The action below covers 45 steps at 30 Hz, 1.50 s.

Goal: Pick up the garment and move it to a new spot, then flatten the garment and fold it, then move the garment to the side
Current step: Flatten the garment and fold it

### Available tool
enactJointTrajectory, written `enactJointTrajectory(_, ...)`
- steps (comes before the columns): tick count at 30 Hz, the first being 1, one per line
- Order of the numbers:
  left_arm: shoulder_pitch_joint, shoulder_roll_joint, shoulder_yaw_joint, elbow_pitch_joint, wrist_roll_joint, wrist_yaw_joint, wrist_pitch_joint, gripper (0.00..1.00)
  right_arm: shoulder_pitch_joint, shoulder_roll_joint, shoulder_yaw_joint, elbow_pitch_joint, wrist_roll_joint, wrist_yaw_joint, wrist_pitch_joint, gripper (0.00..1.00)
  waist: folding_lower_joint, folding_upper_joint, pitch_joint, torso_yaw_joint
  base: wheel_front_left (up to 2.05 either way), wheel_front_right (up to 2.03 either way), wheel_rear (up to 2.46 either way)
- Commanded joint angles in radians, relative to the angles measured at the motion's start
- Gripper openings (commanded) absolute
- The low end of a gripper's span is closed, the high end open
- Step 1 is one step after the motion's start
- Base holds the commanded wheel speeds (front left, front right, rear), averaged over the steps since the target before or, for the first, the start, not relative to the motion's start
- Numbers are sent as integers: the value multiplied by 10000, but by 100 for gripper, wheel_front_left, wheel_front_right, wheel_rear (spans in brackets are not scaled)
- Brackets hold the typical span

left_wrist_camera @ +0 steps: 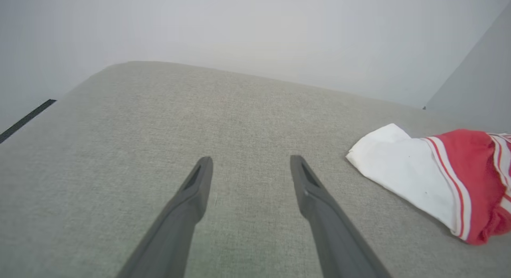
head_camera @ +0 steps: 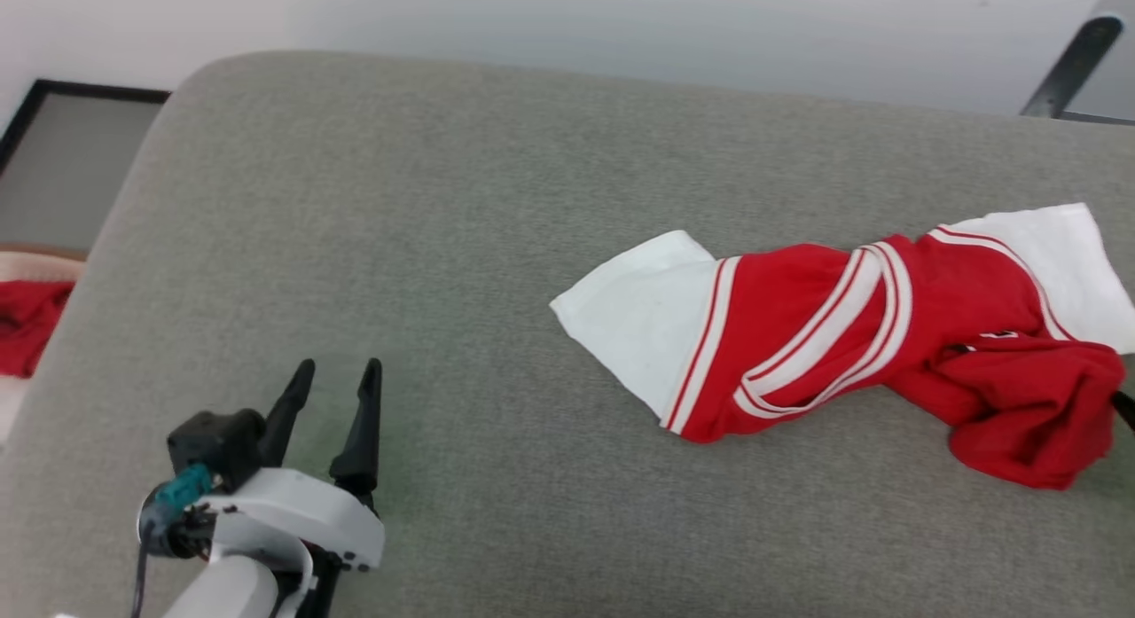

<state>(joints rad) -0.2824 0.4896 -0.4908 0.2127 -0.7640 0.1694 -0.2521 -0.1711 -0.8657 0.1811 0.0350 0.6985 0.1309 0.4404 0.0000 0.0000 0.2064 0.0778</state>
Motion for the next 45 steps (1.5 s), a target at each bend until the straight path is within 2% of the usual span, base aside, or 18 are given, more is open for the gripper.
enactJointTrajectory(1,204,-75,103,-271,142,133,-59,100,-147,-133,-43,59,236,-3,241,100,0,0,67,278,0,0,0)
enactJointTrajectory(5,631,-200,364,-938,550,510,-119,100,-624,-602,38,152,702,-3,930,100,0,0,201,552,0,0,0)
enactJointTrajectory(11,889,-441,572,-1430,868,597,-132,100,-1753,-884,321,736,918,-3,1882,100,0,0,574,864,0,0,0)
enactJointTrajectory(28,246,-1332,979,-1809,1612,103,-123,100,-6369,-828,2084,3352,175,-3,3405,100,0,0,2616,1882,0,0,0)
enactJointTrajectory(38,255,-1731,1466,-2005,1943,-189,-124,100,-6921,-962,3788,4019,39,2,3835,100,0,0,3088,2056,0,0,0)
enactJointTrajectory(39,203,-1735,1492,-2026,1948,-234,-124,100,-6944,-992,3954,4051,-31,2,3812,96,0,0,3100,2047,0,0,0)
enactJointTrajectory(40,147,-1724,1531,-2038,1940,-284,-124,100,-6958,-1017,4079,4090,-40,0,3813,78,0,0,3106,2035,0,0,0)
enactJointTrajectory(41,92,-1672,1553,-2052,1977,-310,-124,100,-6981,-1032,4178,4128,-21,0,3793,65,0,0,3116,2018,0,0,0)
enactJointTrajectory(42,34,-1619,1553,-2057,1998,-363,-124,100,-7033,-1034,4267,4162,20,0,3780,46,0,0,3130,2004,0,0,0)
enactJointTrajectory(44,-157,-1519,1550,-2099,1991,-479,-46,100,-7157,-1013,4399,4218,55,-1,3717,0,0,0,3155,1973,0,0,0)
enactJointTrajectory(45,-304,-1440,1524,-2136,1999,-549,28,100,-7216,-1003,4477,4248,56,-3,3685,0,0,0,3163,1966,0,0,0)
